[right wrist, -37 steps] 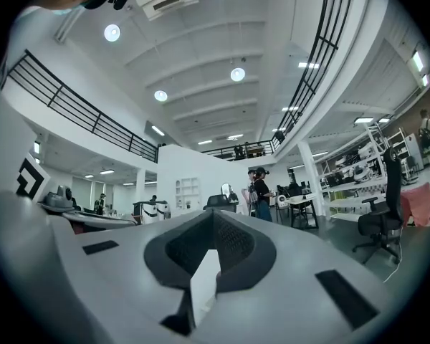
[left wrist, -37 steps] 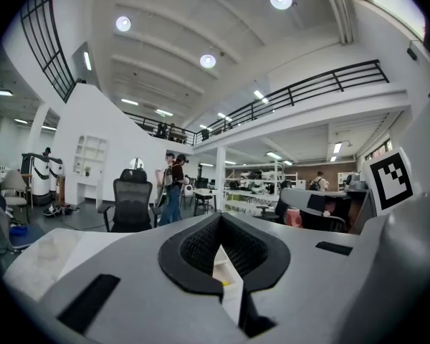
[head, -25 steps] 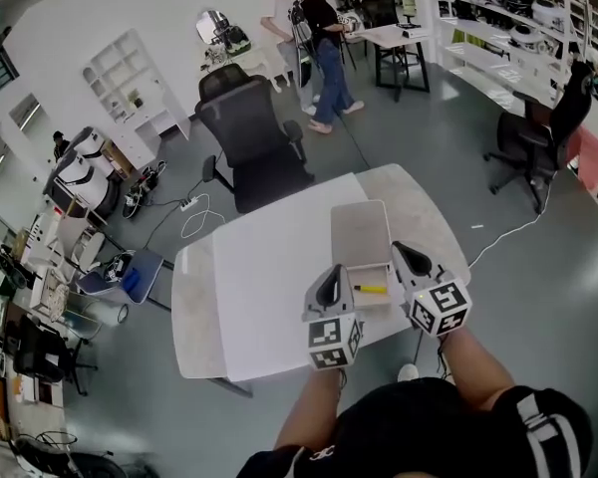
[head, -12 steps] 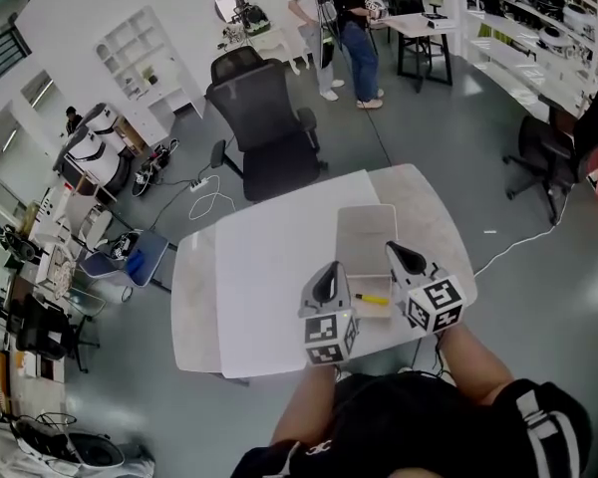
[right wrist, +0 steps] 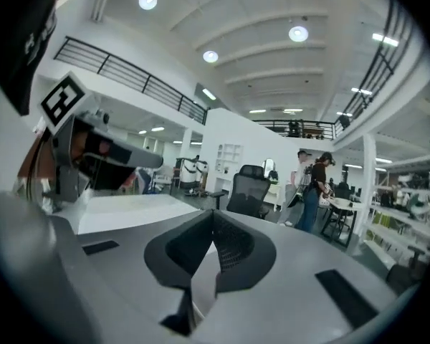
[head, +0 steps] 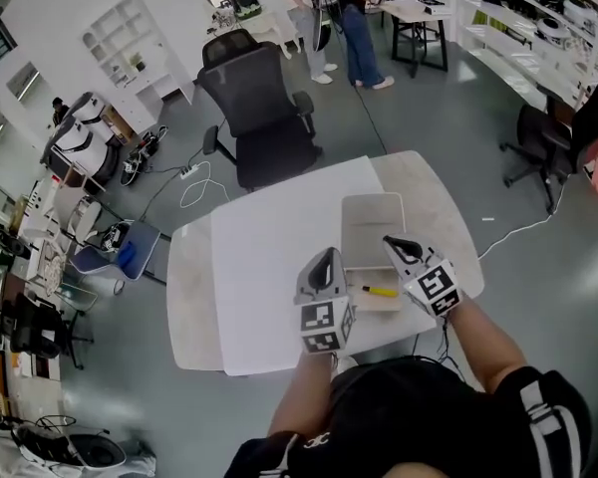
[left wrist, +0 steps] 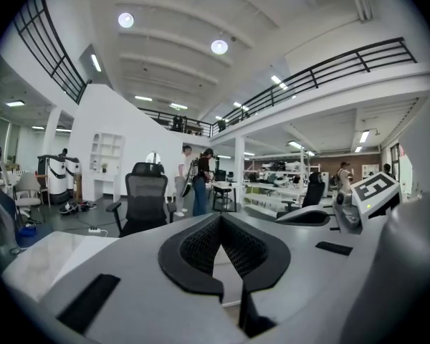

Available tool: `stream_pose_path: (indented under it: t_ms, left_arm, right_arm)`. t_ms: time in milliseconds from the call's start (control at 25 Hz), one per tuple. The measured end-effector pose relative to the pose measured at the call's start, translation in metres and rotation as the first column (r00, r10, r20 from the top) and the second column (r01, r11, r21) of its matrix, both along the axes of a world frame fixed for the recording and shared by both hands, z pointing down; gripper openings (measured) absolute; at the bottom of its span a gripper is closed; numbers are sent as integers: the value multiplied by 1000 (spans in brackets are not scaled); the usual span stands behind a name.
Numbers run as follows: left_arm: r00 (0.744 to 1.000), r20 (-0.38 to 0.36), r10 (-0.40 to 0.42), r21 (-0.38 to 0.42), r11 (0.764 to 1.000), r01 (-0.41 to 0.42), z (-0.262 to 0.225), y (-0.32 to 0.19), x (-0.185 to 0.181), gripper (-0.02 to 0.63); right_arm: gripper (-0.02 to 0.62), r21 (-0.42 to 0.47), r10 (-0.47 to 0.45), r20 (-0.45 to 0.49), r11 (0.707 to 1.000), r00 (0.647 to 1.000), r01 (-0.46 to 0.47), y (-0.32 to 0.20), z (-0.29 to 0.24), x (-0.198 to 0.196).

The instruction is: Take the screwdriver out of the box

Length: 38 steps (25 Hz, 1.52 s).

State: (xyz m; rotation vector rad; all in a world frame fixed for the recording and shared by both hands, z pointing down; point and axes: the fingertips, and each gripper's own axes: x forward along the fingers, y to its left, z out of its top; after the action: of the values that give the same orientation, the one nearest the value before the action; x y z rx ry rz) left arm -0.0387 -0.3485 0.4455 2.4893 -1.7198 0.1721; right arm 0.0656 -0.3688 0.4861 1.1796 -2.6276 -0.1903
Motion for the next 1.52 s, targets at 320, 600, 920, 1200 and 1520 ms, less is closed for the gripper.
stream_pose_path:
  t_ms: [320,600,920,1200,1520]
  left_arm:
    - [1000,0,-27,-40,999,27,10,2,-22,8]
    - [999,-6,-51,-54,997,51,12,7,-33,8]
    - [996,-13,-87,-69,994,86,16,17,-48,8]
    - [992,-20,-122,-69,990,120,17,27,-64,8]
    - [988,-19,-154,-82,985,152,10,40,-73,8]
  right_arm:
    - [14,-16,-134,-285,991,949,135,0,40,-10]
    - [70,-253,-296,-313,942,902,222,17,85,-26]
    - [72,-417,-384,-354,881,853,224,31,129,-36]
    - [72,-544,-455,-400,816,796,193,44,168,-43]
    - [74,-579,-497,-508,802,704,149,51,195,-43]
